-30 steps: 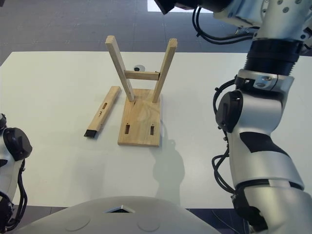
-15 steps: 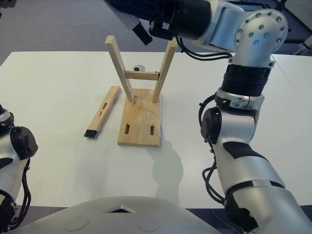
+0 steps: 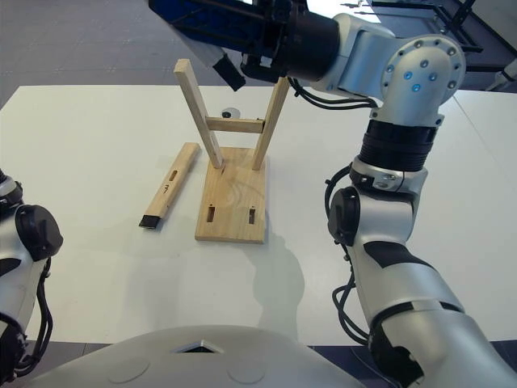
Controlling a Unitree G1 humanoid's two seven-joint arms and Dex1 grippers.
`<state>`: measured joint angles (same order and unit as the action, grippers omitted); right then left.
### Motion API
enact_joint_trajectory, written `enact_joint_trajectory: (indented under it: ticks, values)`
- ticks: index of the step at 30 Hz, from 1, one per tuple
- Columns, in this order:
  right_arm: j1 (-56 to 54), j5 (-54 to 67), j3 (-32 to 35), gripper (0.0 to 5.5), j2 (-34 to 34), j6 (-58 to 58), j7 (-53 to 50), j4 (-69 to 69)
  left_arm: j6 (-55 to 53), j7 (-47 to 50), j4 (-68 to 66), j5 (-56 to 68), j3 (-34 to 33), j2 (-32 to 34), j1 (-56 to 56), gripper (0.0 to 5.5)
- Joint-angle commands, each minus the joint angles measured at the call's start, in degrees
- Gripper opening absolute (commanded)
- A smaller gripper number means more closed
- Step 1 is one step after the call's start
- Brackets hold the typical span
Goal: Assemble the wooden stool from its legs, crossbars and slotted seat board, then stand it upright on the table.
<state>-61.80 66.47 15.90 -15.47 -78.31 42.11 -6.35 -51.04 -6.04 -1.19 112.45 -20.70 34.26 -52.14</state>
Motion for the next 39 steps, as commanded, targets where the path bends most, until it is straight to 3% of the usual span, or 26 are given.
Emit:
enact_joint_trajectory:
  ticks: [1, 17, 26, 39]
  values:
    - [0.2, 1.3, 0.1, 2.06, 0.3, 0.5, -1.0, 0.2, -1.3, 0.5, 0.6, 0.3, 0.6, 0.5, -0.5, 3.78]
    - [0.6, 2.4, -0.5, 2.06, 1.0, 1.1, -2.1, 0.4, -0.1, 2.3, 2.0, -0.3, 1.9, -1.7, 0.1, 3.78]
    - [1.6, 2.9, -0.8, 2.06, 1.3, 1.5, -3.0, 1.0, 0.6, 3.1, 1.1, -1.4, 1.6, -1.8, 0.8, 2.35]
    - [2.5, 1.8, -0.9, 2.06, 2.1, 5.0, -3.5, 2.9, 1.5, 4.0, 2.8, -2.4, 2.1, -3.4, 2.4, 2.23]
